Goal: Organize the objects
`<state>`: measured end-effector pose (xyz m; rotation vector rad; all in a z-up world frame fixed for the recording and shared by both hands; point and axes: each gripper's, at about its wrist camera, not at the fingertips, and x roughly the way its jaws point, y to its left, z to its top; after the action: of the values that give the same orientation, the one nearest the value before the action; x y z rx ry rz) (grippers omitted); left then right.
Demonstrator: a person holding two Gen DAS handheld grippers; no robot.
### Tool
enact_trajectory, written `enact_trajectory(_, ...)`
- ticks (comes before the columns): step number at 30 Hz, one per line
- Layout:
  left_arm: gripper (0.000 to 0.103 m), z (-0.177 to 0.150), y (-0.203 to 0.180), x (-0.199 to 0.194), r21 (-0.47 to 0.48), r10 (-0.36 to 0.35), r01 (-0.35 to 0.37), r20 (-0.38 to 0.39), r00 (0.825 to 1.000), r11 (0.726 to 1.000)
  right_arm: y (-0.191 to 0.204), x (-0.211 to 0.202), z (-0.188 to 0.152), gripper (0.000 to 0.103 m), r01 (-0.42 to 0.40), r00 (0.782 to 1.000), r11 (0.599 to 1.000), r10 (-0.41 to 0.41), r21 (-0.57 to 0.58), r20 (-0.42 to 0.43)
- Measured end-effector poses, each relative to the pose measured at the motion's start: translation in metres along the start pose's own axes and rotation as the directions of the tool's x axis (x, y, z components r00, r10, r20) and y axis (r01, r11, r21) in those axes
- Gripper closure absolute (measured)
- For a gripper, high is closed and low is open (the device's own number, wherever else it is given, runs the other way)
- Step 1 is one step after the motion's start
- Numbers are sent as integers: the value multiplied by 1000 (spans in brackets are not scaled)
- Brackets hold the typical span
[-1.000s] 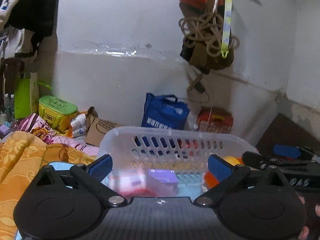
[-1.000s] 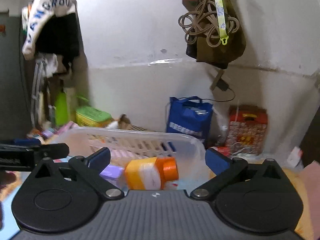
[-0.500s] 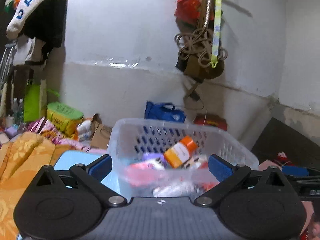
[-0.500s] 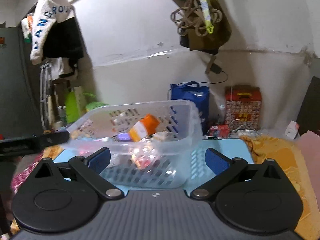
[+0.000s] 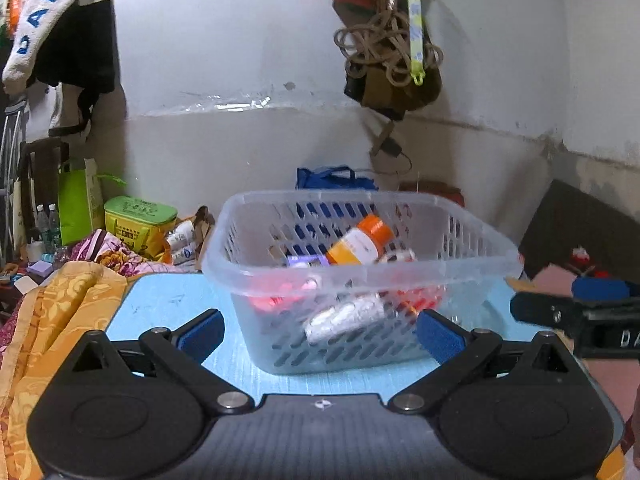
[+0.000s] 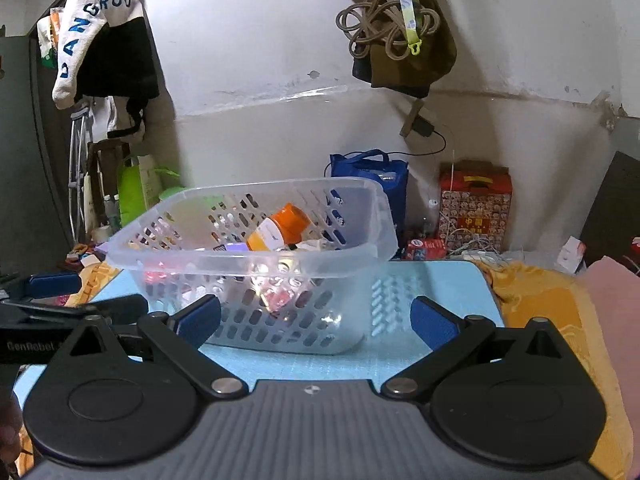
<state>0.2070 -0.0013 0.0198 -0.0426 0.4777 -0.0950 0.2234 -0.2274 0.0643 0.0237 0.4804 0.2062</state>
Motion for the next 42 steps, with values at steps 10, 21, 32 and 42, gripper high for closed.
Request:
enact_trajectory(10, 0, -1, -5, -3, 7, 3, -3, -6, 1000, 1000, -1, -5, -4, 0, 8, 1000, 1000, -8, 0, 19)
enact_trajectory(21, 0, -2, 0, -1, -8, 6, -6, -16, 1000, 1000, 1, -3, -7, 0, 0, 1000, 1000, 0, -5, 7)
enact_trajectory(32, 0, -4, 0, 0, -9, 6, -6, -22, 1000, 1000, 2, -5, -7, 0, 3, 1000, 1000, -3, -2, 12)
enact_trajectory(42, 0, -5, 2, 1, -15, 3, -4, -25, 1000, 1000, -1, -9, -5, 0, -47, 999, 998, 46, 30, 17)
